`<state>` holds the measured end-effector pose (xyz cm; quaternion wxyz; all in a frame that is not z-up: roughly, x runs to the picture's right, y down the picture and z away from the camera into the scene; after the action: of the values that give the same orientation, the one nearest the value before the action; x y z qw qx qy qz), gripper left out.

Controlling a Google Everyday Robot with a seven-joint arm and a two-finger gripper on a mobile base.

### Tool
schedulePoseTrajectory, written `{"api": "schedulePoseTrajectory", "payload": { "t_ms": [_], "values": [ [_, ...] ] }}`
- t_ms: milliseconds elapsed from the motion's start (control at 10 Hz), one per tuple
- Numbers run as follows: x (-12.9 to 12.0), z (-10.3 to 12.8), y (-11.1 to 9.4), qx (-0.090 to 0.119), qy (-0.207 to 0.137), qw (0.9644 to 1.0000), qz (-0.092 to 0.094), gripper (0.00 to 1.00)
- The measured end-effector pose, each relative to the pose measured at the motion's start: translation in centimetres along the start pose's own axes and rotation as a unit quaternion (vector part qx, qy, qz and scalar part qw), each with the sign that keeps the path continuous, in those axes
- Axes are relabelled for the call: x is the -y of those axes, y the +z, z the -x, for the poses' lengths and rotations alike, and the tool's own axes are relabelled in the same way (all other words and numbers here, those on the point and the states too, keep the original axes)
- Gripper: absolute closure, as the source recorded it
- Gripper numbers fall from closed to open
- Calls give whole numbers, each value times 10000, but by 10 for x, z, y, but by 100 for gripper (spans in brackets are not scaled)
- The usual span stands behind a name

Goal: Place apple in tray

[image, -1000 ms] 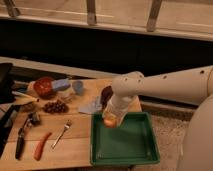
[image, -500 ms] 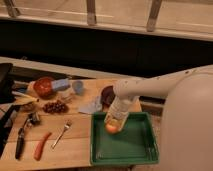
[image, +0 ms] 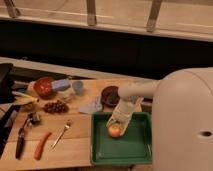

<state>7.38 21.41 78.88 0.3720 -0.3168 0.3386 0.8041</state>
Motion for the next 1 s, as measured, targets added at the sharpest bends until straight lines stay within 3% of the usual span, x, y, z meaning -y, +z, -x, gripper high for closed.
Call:
{"api": "schedulePoseTrajectory", "payload": {
  "t_ms": [300,400,1000],
  "values": [
    [2,0,-2,1,17,10000,-6,26],
    [2,0,-2,-2,20,10000,-12,21],
    [3,2,-2,20,11,10000,-16,20]
  ]
}}
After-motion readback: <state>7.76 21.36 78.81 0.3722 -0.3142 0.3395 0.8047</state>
